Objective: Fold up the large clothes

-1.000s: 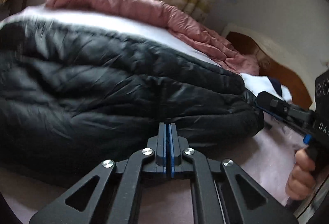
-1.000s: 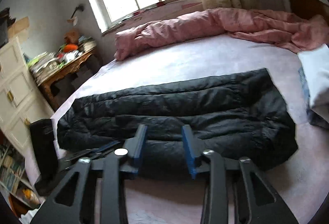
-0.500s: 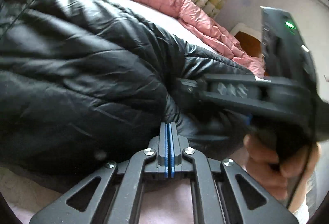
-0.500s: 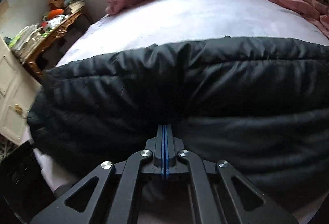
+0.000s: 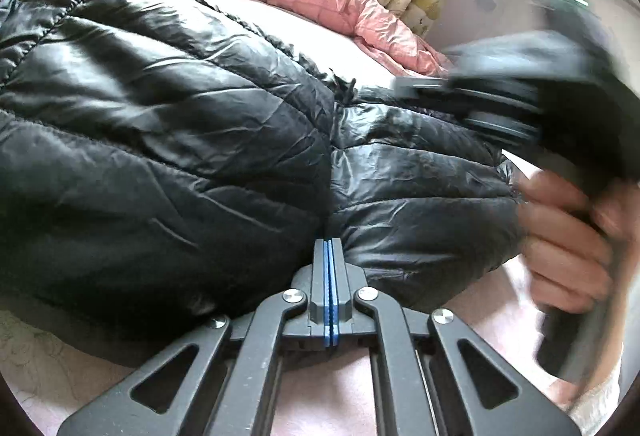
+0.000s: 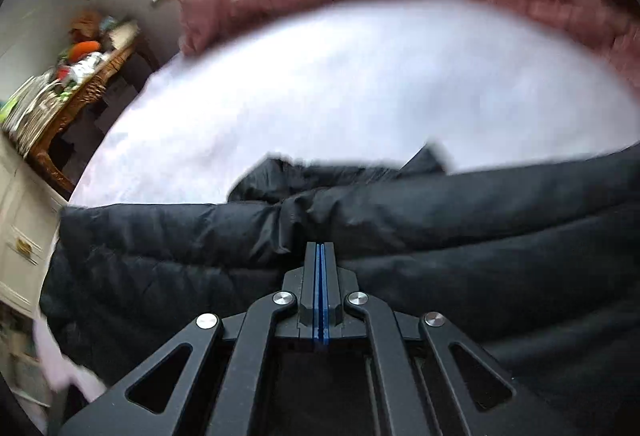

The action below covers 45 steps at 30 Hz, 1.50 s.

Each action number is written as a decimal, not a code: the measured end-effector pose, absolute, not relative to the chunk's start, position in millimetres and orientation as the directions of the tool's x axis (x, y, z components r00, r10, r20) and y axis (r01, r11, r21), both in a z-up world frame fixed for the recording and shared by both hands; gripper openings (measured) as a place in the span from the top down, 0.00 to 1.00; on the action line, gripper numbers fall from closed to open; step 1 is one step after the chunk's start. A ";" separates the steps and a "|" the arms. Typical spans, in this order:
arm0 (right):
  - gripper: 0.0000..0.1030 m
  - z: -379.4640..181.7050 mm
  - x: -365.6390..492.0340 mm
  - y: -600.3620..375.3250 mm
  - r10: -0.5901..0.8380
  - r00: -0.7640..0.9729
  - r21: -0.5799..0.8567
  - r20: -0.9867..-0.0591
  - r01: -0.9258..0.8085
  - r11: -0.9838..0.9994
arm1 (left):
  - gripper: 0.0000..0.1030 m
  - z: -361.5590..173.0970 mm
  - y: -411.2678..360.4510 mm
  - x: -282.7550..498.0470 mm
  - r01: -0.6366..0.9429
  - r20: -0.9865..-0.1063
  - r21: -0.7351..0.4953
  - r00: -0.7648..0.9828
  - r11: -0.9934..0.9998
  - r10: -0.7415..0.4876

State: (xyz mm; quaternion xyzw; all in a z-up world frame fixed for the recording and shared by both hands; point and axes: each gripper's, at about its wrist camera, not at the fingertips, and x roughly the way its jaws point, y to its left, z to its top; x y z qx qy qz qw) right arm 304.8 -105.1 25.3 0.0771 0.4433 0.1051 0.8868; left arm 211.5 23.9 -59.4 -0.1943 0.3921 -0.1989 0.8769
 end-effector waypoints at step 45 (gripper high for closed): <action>0.72 62.5 134.9 -356.6 -0.181 0.808 0.154 -0.560 0.316 0.936 | 0.00 4.7 161.5 180.7 0.042 -0.585 -0.560 0.687 0.828 -0.431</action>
